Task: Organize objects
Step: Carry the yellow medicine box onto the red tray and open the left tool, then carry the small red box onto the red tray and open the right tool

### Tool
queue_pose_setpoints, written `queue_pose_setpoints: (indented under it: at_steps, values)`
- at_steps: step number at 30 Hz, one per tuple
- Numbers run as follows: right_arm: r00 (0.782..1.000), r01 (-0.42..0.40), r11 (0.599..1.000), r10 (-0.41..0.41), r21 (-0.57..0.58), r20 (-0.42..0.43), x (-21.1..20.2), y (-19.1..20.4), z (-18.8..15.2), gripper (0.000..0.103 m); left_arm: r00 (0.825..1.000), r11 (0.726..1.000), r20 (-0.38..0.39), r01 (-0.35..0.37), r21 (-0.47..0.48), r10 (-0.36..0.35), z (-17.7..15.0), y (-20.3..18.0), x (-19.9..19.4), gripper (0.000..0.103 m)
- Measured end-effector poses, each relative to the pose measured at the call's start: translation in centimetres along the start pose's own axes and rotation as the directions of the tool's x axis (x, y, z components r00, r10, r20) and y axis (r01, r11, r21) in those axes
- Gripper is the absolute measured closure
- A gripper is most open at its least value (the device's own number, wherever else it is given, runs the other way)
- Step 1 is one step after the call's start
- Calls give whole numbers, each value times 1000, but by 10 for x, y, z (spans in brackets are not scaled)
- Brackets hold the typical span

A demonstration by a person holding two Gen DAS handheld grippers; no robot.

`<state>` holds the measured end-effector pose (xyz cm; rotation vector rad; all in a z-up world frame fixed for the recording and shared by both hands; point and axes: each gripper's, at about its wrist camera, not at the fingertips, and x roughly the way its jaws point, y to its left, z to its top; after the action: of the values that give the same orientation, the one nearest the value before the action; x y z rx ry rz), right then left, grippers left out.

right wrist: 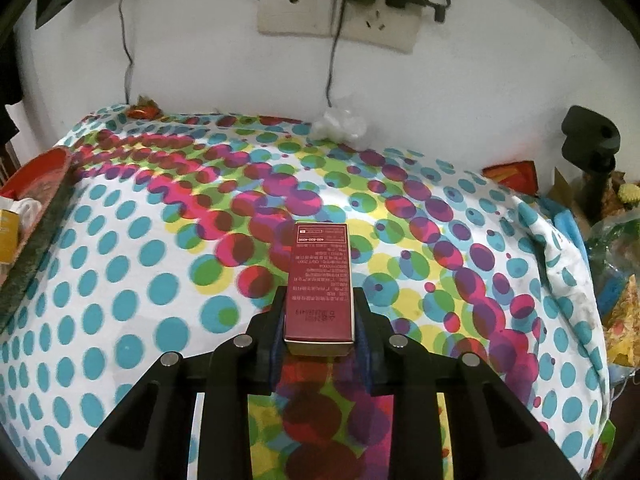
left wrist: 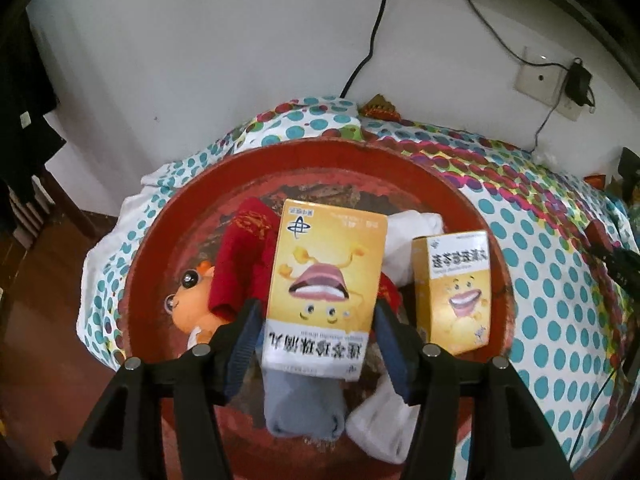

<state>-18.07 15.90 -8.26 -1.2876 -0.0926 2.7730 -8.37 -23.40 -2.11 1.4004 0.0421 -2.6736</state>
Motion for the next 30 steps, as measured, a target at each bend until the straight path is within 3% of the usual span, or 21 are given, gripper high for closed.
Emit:
queue_pose_setpoints:
  at_steps: [14, 30]
  values:
    - [986, -150, 982, 157, -117, 55, -58, 59, 8, 75, 999, 1000, 31, -9, 8, 9, -36, 11, -43, 45]
    - [918, -371, 878, 396, -302, 25, -123, 165, 11, 75, 998, 994, 7, -63, -89, 64, -59, 59, -54, 45]
